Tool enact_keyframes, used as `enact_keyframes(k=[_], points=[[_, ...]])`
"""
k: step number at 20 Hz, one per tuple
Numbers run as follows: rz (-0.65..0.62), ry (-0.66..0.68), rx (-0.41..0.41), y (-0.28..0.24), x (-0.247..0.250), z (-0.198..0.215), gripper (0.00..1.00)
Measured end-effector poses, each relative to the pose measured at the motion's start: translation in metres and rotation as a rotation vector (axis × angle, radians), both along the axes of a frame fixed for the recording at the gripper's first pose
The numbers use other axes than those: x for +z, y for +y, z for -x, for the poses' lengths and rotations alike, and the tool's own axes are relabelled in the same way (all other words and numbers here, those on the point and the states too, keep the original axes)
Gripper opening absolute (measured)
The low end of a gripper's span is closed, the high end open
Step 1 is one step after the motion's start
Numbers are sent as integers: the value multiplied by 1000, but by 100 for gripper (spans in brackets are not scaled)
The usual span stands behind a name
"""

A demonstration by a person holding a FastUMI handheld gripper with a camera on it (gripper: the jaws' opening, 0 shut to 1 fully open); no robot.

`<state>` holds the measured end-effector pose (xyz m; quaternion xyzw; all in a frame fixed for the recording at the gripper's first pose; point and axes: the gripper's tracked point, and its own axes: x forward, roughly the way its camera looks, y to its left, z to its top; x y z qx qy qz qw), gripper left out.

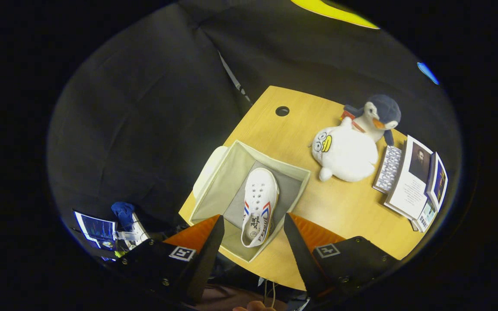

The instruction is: Open the storage box then place both shoes into the box .Put the left shoe in first, then the right shoe, with the right side of both shoes facing outward in a uniform manner.

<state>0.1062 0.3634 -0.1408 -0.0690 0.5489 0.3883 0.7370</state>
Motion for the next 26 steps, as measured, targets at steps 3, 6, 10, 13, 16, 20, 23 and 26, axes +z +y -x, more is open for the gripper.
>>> enact_keyframes(k=[3,6,10,13,16,20,23,26], points=[[-44,-73,-68,-35,17,-13,92],[-88,-149,-156,-78,34,-22,92],[-189,-300,-277,-134,62,-41,98],[-240,-506,-431,-184,89,-63,98],[-285,-666,-543,-232,121,-66,98],[-312,-962,-632,-284,168,-51,98],[-312,-1127,-650,-304,189,-24,98],[-381,-1223,-669,-312,206,4,98]])
